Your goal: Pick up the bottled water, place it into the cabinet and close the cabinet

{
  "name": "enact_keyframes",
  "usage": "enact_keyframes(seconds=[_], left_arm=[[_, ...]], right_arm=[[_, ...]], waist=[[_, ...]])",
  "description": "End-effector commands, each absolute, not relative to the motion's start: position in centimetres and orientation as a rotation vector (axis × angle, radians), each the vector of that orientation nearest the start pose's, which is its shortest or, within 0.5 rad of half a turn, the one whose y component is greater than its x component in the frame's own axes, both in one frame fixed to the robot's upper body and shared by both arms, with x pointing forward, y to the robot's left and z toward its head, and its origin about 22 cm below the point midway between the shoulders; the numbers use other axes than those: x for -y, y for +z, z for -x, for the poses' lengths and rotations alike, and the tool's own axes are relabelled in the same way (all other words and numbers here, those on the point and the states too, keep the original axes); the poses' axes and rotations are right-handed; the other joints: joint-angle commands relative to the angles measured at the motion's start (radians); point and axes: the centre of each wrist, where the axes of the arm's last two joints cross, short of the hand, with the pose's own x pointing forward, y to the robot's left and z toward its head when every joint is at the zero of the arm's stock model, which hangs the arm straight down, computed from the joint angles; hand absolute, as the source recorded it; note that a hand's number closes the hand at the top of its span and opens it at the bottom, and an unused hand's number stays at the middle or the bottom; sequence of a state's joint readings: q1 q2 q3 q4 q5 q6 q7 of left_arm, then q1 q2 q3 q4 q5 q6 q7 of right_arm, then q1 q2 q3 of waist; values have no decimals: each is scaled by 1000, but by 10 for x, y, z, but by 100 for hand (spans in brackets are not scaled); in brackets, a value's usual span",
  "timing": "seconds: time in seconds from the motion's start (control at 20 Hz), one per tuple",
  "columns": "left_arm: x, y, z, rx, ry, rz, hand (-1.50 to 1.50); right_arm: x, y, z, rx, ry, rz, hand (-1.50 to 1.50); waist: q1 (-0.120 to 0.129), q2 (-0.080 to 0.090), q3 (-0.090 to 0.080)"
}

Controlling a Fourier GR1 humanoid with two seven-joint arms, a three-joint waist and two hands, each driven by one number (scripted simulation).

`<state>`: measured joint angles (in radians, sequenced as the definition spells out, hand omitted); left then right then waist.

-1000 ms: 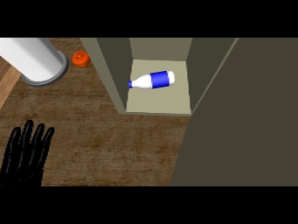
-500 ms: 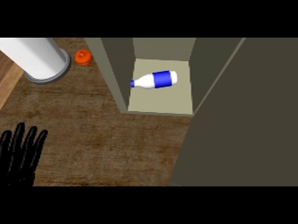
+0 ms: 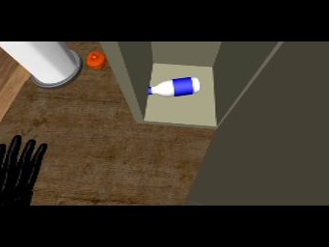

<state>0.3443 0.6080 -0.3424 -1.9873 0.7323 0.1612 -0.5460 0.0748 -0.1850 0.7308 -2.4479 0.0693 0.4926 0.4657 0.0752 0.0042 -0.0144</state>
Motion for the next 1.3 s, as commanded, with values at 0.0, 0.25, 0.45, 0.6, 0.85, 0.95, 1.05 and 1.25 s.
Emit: enact_keyframes(seconds=[0.0,0.25,0.45,0.6,0.85,0.95,1.05,1.25], left_arm=[[-269,48,-141,1884,155,346,-150],[-273,51,-143,1906,148,365,-150],[-276,56,-146,1911,114,392,-150],[-277,60,-148,1929,94,420,-150],[-283,58,-148,1920,94,402,-150],[-284,58,-147,1920,96,389,-150],[-287,57,-147,1923,106,380,-150],[-289,58,-146,1931,116,363,-150]], right_arm=[[106,165,-123,1742,937,-669,150],[104,158,-129,1697,915,-736,150],[95,142,-129,1536,955,-893,150],[93,126,-130,1373,960,-1036,150],[98,127,-144,1346,819,-1074,150],[111,124,-149,1400,674,-1026,150],[121,131,-150,1474,612,-982,150],[136,124,-157,1509,456,-869,150]], waist=[[15,5,0],[43,20,1],[73,38,0],[106,54,1],[84,38,2],[65,39,4],[50,33,3],[27,33,5]])
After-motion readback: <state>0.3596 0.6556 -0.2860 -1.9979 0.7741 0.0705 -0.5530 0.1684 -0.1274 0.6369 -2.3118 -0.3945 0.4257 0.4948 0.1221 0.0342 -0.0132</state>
